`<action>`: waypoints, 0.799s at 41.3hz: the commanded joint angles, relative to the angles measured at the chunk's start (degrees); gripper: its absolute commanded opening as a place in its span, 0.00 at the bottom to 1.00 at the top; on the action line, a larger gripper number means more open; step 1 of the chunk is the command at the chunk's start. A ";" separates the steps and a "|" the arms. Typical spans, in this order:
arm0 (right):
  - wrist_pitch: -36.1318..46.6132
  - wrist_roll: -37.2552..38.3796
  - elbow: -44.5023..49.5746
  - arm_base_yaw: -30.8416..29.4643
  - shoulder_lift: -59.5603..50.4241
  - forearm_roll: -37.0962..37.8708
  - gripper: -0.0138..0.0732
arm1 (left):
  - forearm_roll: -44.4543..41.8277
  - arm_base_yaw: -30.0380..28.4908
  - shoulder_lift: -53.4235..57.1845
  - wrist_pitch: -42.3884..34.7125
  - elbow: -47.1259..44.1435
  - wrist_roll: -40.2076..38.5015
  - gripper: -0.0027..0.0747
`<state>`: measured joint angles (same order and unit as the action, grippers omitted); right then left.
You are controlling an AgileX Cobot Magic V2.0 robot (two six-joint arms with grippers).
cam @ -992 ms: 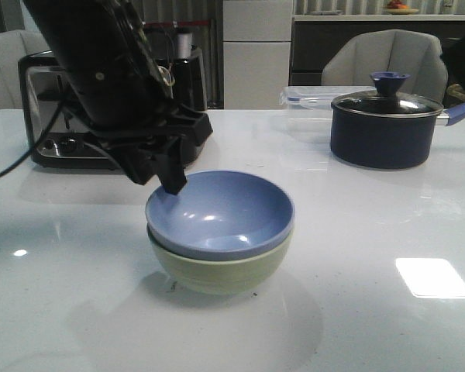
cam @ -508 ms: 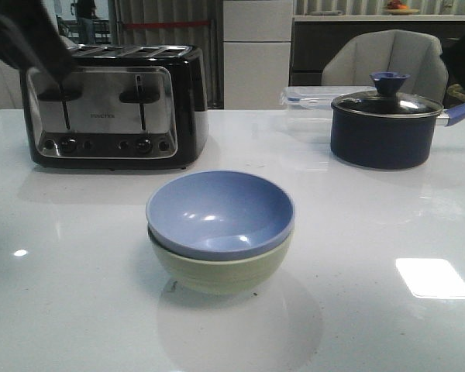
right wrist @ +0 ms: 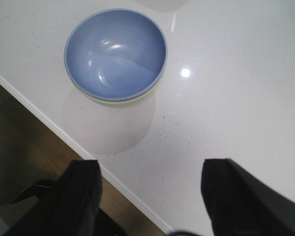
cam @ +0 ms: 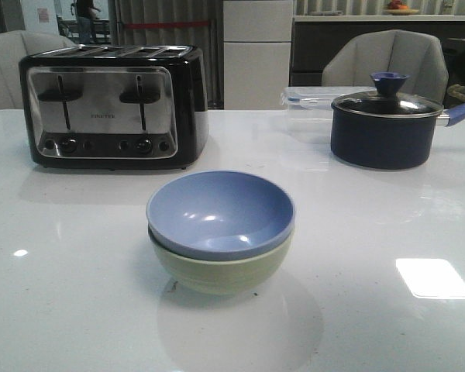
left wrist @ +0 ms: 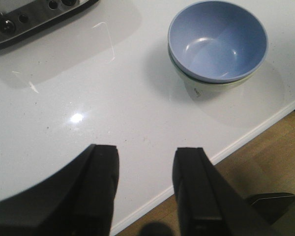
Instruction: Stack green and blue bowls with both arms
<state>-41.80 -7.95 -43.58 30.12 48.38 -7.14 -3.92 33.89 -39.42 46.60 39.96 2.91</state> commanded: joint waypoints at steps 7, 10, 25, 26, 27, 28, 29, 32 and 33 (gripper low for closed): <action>1.77 -0.58 -1.52 0.22 -0.37 0.63 0.51 | -0.09 0.18 1.32 -3.49 0.52 0.07 0.24; 1.62 -0.58 -1.52 0.22 -0.37 0.63 0.38 | -0.09 0.18 1.32 -3.49 0.52 0.07 0.15; 1.63 -0.58 -1.52 0.22 -0.37 0.63 0.22 | -0.09 0.18 1.32 -3.51 0.52 0.07 0.15; 1.63 -0.58 -1.52 0.22 -0.37 0.63 0.22 | -0.09 0.18 1.32 -3.51 0.52 0.07 0.15; 1.63 -0.58 -1.52 0.22 -0.37 0.63 0.22 | -0.09 0.18 1.32 -3.51 0.52 0.07 0.15; 1.63 -0.58 -1.52 0.22 -0.37 0.63 0.22 | -0.09 0.18 1.32 -3.51 0.52 0.07 0.15; 1.63 -0.58 -1.52 0.22 -0.37 0.63 0.22 | -0.09 0.18 1.32 -3.51 0.52 0.07 0.15; 1.63 -0.58 -1.52 0.22 -0.37 0.63 0.22 | -0.09 0.18 1.32 -3.51 0.52 0.07 0.15; 1.63 -0.58 -1.52 0.22 -0.37 0.63 0.22 | -0.09 0.18 1.32 -3.51 0.52 0.07 0.15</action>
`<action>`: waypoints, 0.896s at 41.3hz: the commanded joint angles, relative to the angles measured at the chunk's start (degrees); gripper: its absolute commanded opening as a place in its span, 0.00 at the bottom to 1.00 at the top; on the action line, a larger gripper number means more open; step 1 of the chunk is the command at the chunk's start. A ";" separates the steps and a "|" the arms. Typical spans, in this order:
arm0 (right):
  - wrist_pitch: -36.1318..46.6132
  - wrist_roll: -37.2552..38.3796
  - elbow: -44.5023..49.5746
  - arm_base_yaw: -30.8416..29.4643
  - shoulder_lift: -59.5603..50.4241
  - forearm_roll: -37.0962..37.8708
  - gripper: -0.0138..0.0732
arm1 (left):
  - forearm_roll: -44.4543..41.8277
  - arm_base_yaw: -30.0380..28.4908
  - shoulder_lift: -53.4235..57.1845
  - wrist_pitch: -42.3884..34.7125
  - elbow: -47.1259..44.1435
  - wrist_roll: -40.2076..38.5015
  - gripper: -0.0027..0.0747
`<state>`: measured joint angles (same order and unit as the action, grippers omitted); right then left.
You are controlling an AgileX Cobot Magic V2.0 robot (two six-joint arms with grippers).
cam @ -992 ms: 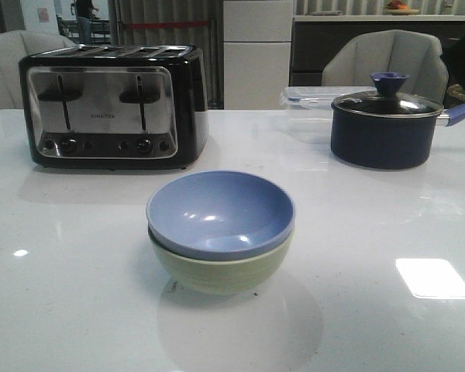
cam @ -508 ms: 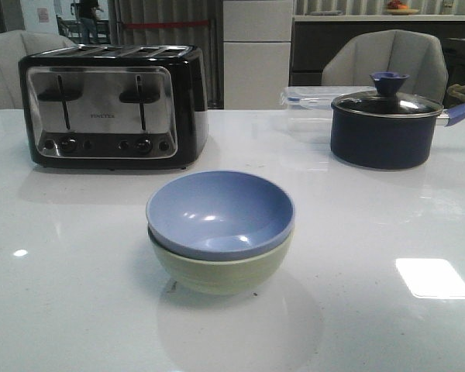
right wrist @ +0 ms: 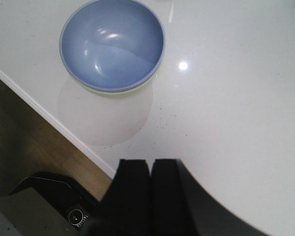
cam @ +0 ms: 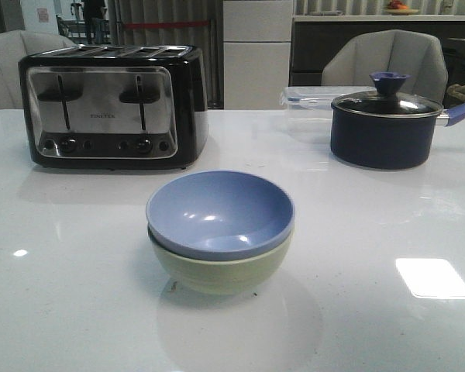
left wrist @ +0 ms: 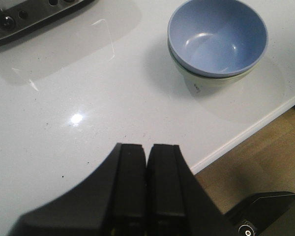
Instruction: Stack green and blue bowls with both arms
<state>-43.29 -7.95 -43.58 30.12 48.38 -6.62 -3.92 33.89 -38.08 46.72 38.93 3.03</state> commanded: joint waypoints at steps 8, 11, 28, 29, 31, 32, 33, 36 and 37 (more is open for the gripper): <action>3.11 -0.58 -1.52 0.22 -0.37 0.12 0.22 | -1.02 -3.53 3.71 -5.78 -0.91 -0.05 0.15; 3.17 -0.58 -1.52 0.22 -0.37 0.12 0.22 | -0.79 -7.84 7.65 -11.14 -4.54 -0.45 0.15; 3.12 -0.58 -1.52 0.22 -0.37 0.12 0.22 | 10.05 -30.02 31.60 -39.93 -31.13 -0.45 0.15; 3.12 -0.58 -1.52 0.22 -0.37 0.12 0.22 | 10.05 -30.27 32.63 -40.56 -31.87 -0.45 0.15; 3.12 -0.58 -1.52 0.22 -0.37 0.12 0.22 | 10.05 -30.40 34.18 -42.06 -33.82 -0.45 0.15; 3.12 -0.58 -1.52 0.22 -0.37 0.12 0.22 | 10.05 -30.39 34.74 -42.89 -34.28 -0.45 0.15; 3.12 -0.58 -1.52 0.22 -0.37 0.12 0.22 | 10.05 -30.39 35.21 -43.65 -35.18 -0.45 0.15; 3.12 -0.58 -1.52 0.22 -0.37 0.12 0.22 | 10.05 -30.39 36.34 -46.72 -37.45 -0.45 0.15; 3.12 -0.58 -1.52 0.22 -0.37 0.12 0.22 | 10.05 -30.39 36.60 -47.86 -37.99 -0.45 0.15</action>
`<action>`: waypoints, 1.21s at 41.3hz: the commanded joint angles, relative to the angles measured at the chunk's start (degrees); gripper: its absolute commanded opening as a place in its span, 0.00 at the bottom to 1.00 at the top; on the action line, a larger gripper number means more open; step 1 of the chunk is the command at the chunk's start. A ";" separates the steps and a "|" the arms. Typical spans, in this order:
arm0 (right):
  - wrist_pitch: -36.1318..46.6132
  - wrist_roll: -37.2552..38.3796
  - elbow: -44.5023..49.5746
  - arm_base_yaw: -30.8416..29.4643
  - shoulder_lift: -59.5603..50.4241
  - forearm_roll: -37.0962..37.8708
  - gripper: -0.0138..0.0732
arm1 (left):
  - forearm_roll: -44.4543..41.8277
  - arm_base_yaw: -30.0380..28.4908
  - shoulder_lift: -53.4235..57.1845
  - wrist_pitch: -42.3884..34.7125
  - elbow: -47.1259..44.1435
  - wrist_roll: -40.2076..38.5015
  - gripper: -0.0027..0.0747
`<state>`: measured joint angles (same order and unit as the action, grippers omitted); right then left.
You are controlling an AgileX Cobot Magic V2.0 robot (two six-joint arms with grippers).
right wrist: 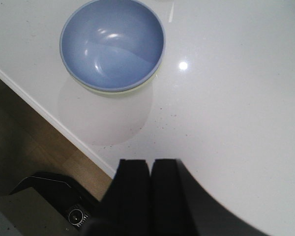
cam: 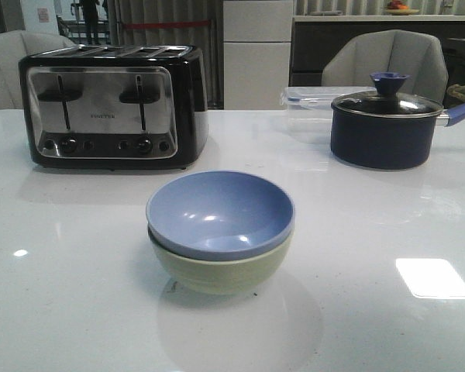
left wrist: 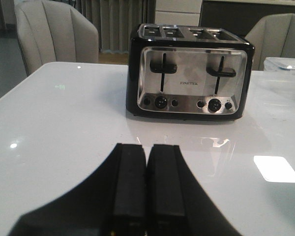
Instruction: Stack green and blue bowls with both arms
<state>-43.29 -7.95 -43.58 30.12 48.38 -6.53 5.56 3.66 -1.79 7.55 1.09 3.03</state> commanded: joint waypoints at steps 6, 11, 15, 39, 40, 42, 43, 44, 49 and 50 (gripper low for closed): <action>3.19 -0.58 -1.52 0.22 -0.37 0.02 0.22 | 0.29 -0.16 2.55 -11.02 -1.55 -0.45 0.15; 3.08 -0.58 -1.52 0.22 -0.37 0.02 0.22 | 0.17 -0.16 3.19 -10.64 -1.55 -0.45 0.15; 3.06 -0.58 -1.52 0.22 -0.37 0.02 0.22 | 0.17 -0.16 3.18 -10.49 -1.55 -0.45 0.15; 3.17 -0.58 -1.52 0.22 -0.37 0.02 0.22 | 0.17 -0.16 3.18 -10.49 -1.55 -0.45 0.15; 3.17 -0.58 -1.52 0.22 -0.37 0.02 0.22 | 0.17 -0.16 3.18 -10.49 -1.55 -0.45 0.15; 3.17 -0.58 -1.52 0.22 -0.37 0.02 0.22 | 0.17 -0.16 3.18 -10.49 -1.55 -0.45 0.15; 3.17 -0.58 -1.52 0.22 -0.37 0.02 0.22 | 0.17 -0.16 3.18 -10.49 -1.55 -0.45 0.15; 3.17 -0.58 -1.52 0.22 -0.37 0.02 0.22 | 0.17 -0.16 3.18 -10.49 -1.55 -0.45 0.15; 3.70 -0.58 -0.57 0.14 -0.66 0.02 0.22 | 0.17 -0.16 3.18 -10.49 -1.55 -0.45 0.15; 3.97 -0.58 -0.18 -0.31 -1.05 0.35 0.22 | 0.17 -0.16 3.18 -10.49 -1.55 -0.45 0.15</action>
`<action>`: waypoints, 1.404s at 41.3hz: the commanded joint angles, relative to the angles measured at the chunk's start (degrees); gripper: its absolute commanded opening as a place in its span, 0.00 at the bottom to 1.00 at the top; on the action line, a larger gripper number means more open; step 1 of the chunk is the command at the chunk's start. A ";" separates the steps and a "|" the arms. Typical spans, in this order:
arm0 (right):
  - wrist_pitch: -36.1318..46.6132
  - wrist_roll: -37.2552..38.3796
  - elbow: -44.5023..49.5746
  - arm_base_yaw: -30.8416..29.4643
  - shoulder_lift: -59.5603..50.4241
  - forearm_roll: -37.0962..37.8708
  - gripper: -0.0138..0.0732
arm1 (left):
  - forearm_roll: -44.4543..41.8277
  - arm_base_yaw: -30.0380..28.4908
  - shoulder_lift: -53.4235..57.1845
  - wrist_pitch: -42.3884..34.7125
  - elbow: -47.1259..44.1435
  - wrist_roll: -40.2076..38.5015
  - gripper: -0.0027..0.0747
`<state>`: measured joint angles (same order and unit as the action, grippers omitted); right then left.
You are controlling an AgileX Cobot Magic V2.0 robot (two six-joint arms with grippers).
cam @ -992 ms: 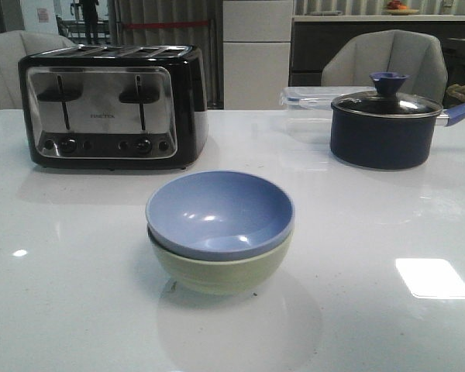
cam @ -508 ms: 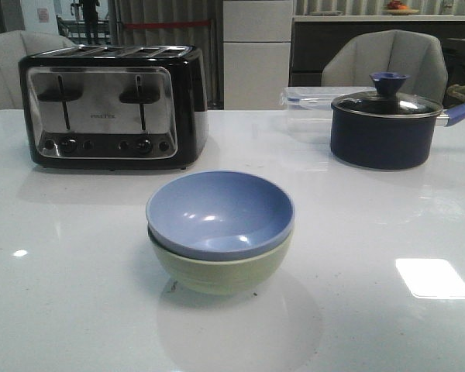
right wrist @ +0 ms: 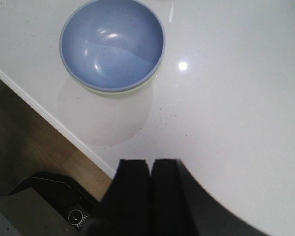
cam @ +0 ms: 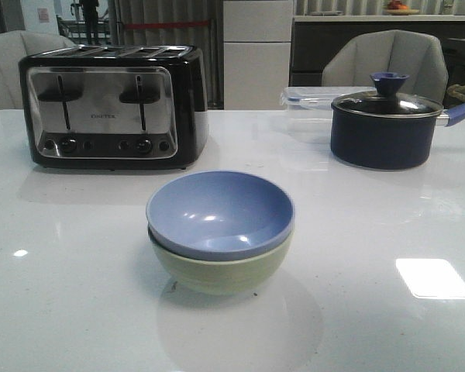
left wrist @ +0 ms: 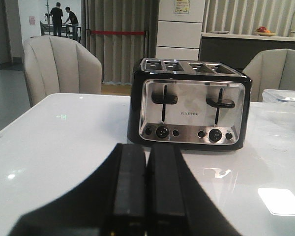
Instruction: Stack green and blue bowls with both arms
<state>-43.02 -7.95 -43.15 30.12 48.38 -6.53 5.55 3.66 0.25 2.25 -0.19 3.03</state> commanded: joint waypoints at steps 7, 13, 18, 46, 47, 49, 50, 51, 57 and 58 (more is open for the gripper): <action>9.70 -0.58 6.30 -6.72 -8.15 0.54 0.22 | 0.18 -0.16 1.14 -5.19 -0.27 -0.45 0.15; 23.14 -0.58 17.28 -15.11 -18.89 0.53 0.22 | 0.18 -0.16 1.14 -5.19 -0.27 -0.45 0.15; 32.47 -0.58 25.72 -21.18 -29.58 0.53 0.22 | 0.18 -0.16 1.14 -5.19 -0.27 -0.45 0.15; 40.17 -0.58 44.54 -30.30 -50.09 0.02 0.22 | 0.18 -0.16 1.14 -5.19 -0.27 -0.45 0.15; 40.23 -0.58 44.54 -30.30 -50.09 0.02 0.22 | 0.18 -0.16 1.14 -5.19 -0.27 -0.45 0.15; 40.53 -0.58 44.54 -30.30 -50.09 0.02 0.22 | 0.18 -0.16 1.14 -5.19 -0.27 -0.45 0.15; 40.92 -0.58 44.54 -30.30 -50.09 0.02 0.22 | 0.18 -0.16 1.14 -5.19 -0.27 -0.45 0.15; 41.32 -0.45 44.59 -30.30 -50.09 -0.11 0.22 | 0.18 -0.16 1.14 -5.19 -0.27 -0.45 0.15; 44.01 5.29 44.59 -30.30 -50.09 0.01 0.22 | 0.18 -0.16 1.14 -5.19 -0.27 -0.45 0.15; 44.47 6.25 44.59 -30.30 -50.09 0.16 0.22 | 0.18 -0.16 1.14 -5.19 -0.27 -0.45 0.15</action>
<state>-5.67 -4.77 1.61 0.14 -0.55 -6.23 5.55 3.66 0.25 2.25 -0.19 2.93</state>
